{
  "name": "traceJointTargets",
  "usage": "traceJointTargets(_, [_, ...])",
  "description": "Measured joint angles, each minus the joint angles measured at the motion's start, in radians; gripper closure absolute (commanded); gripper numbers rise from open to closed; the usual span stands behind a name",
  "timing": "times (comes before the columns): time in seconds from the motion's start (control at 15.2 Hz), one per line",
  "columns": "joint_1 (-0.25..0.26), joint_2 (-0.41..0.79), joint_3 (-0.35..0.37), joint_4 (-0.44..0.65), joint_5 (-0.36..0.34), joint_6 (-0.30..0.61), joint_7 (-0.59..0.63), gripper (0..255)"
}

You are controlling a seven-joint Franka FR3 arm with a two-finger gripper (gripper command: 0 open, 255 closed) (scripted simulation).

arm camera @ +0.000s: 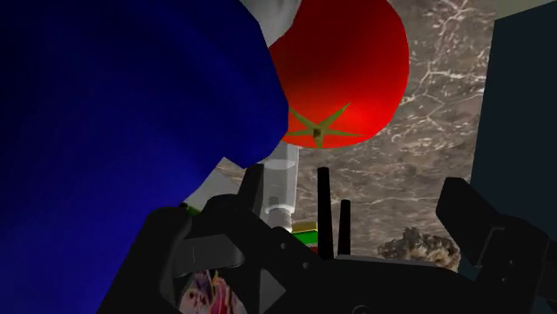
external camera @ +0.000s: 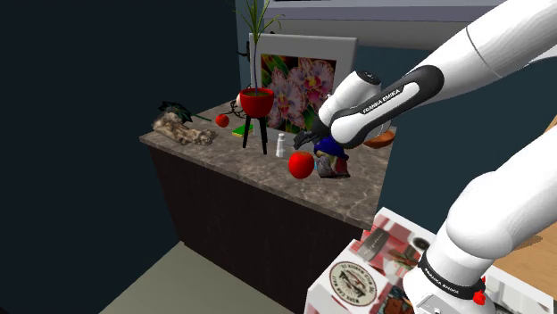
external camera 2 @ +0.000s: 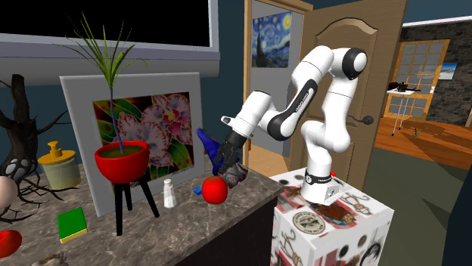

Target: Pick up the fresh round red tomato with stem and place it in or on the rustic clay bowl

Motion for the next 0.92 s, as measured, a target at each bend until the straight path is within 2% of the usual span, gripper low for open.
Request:
traceJointTargets(0.13, [0.0, 0.025, 0.005, -0.008, -0.001, 0.067, 0.003, 0])
traceJointTargets(0.4, [0.014, 0.026, -0.019, -0.001, 0.007, 0.049, -0.018, 0])
traceJointTargets(0.46, [0.005, 0.025, -0.006, 0.003, 0.001, 0.038, -0.005, 0])
traceJointTargets(0.53, [0.01, 0.011, -0.015, -0.009, 0.005, 0.036, -0.013, 255])
traceJointTargets(0.59, [0.006, -0.007, -0.006, -0.024, 0.002, 0.032, -0.004, 255])
traceJointTargets(0.73, [-0.003, -0.01, 0.015, -0.045, -0.004, -0.045, 0.018, 255])
traceJointTargets(0.92, [-0.007, -0.017, 0.023, -0.048, -0.006, -0.079, 0.027, 255])
